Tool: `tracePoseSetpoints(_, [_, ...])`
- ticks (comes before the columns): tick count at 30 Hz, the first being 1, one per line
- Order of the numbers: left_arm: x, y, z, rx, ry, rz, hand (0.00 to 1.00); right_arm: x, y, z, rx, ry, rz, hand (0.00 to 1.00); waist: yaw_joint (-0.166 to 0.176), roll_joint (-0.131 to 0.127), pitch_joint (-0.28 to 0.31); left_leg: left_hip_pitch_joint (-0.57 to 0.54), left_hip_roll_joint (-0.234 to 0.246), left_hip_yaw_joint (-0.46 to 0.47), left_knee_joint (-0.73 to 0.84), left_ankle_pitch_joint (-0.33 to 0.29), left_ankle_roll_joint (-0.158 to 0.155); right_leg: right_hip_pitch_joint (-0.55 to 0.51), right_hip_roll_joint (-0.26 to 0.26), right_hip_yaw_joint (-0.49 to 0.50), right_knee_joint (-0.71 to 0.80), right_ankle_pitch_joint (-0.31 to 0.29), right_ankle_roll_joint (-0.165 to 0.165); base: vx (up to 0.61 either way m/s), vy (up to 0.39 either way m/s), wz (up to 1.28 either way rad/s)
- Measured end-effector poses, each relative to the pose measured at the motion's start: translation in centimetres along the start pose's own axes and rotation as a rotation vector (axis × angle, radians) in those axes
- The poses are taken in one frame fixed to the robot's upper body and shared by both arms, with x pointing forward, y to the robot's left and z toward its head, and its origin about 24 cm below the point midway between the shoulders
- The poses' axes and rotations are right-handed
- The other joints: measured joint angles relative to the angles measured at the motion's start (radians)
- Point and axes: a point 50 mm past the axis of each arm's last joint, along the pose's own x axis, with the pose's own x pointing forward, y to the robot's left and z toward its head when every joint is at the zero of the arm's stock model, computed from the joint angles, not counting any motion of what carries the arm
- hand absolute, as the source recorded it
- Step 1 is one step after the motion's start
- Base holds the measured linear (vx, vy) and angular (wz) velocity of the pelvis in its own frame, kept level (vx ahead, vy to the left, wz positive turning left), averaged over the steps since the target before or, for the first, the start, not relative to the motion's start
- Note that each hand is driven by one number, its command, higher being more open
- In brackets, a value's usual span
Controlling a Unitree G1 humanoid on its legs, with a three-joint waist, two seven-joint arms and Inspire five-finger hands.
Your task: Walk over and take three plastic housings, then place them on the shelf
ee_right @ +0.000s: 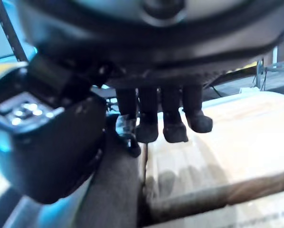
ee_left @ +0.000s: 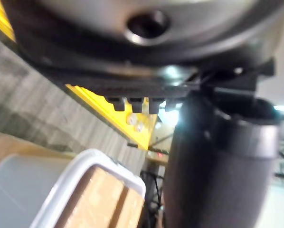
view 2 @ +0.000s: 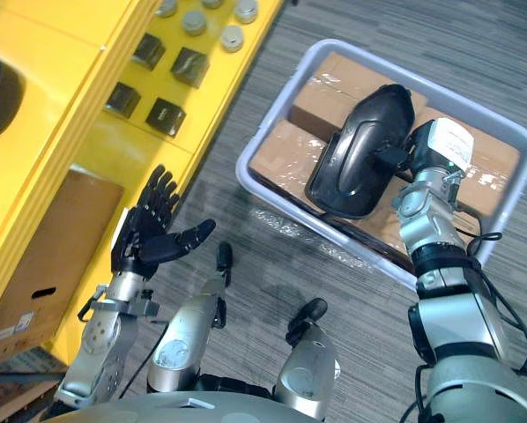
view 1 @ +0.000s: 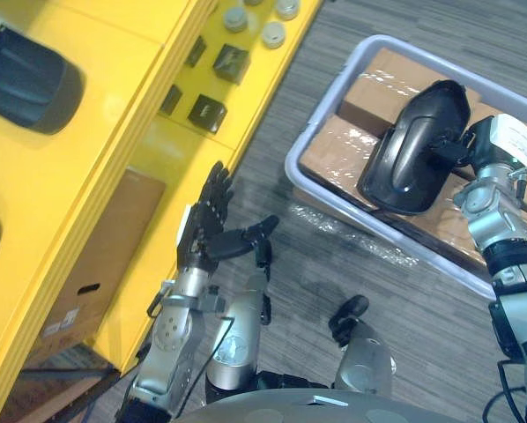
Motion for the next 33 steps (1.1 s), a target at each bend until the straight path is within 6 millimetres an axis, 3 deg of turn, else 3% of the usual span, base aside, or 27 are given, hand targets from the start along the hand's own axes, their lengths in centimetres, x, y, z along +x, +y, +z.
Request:
tracePoseSetpoints(4, [3.5, -1.4, 0.7, -0.058, 0.055, -0.180, 1.00, -1.3, 1.1, 2.6, 0.069, -0.097, -0.024, 0.00, -0.063, -0.045, -0.032, 0.044, 0.034, 0.064, -0.002, -0.012, -0.014, 0.013, 0.042, 0.060, -0.054, 0.026, -0.012, -0.07, -0.091, -0.58])
tracePoseSetpoints(6, [5.3, -2.8, -1.0, -0.204, 0.245, -0.358, 1.00, -2.0, 1.8, 2.6, 0.029, -0.161, -0.013, 0.00, -0.084, -0.049, -0.060, 0.067, 0.040, 0.087, -0.004, -0.017, -0.020, 0.030, 0.057, 0.081, -0.078, 0.039, -0.014, -0.03, -0.049, -0.36])
tracePoseSetpoints(9, [6.1, -4.3, -3.7, -0.309, 0.491, -0.505, 1.00, -2.3, 2.2, 3.8, 0.001, -0.256, -0.014, 0.00, -0.123, -0.049, -0.090, 0.080, 0.051, 0.115, -0.006, -0.021, -0.022, 0.030, 0.067, 0.106, -0.100, 0.056, -0.017, -0.02, -0.041, -0.28])
tracePoseSetpoints(11, [6.6, -4.7, -5.4, -0.340, 0.628, -0.512, 1.00, -2.4, 2.3, 4.5, -0.010, -0.308, -0.017, 0.00, -0.135, -0.050, -0.096, 0.088, 0.056, 0.134, -0.006, -0.022, -0.024, 0.029, 0.076, 0.122, -0.114, 0.068, -0.021, -0.03, -0.033, -0.33])
tracePoseSetpoints(14, [7.6, -3.3, -6.8, -0.376, 0.759, -0.435, 1.00, -2.4, 2.2, 5.5, -0.015, -0.363, -0.021, 0.00, -0.155, -0.049, -0.097, 0.087, 0.070, 0.145, -0.006, -0.020, -0.026, 0.023, 0.093, 0.130, -0.128, 0.078, -0.028, -0.05, -0.044, -0.15])
tracePoseSetpoints(17, [8.3, -3.2, -6.4, -0.435, 0.772, -0.416, 1.00, -2.1, 1.9, 6.1, -0.013, -0.384, -0.031, 0.00, -0.161, -0.047, -0.099, 0.074, 0.071, 0.145, -0.006, -0.019, -0.027, 0.008, 0.095, 0.132, -0.126, 0.081, -0.030, -0.03, -0.022, -0.02])
tracePoseSetpoints(25, [11.9, -5.2, -3.5, -0.610, 0.717, -0.425, 1.00, -1.9, 1.3, 11.0, 0.025, -0.560, -0.067, 0.00, -0.165, -0.046, -0.099, 0.035, 0.065, 0.139, -0.001, -0.003, -0.019, -0.028, 0.092, 0.134, -0.125, 0.095, -0.032, 0.00, -0.001, 0.01])
tracePoseSetpoints(33, [13.0, -5.7, -3.4, -0.686, 0.739, -0.326, 1.00, -2.6, 2.1, 12.5, 0.081, -0.586, -0.080, 0.00, -0.162, -0.046, -0.099, 0.034, 0.064, 0.139, -0.002, -0.003, -0.019, -0.031, 0.092, 0.135, -0.122, 0.095, -0.033, 0.00, 0.000, 0.00])
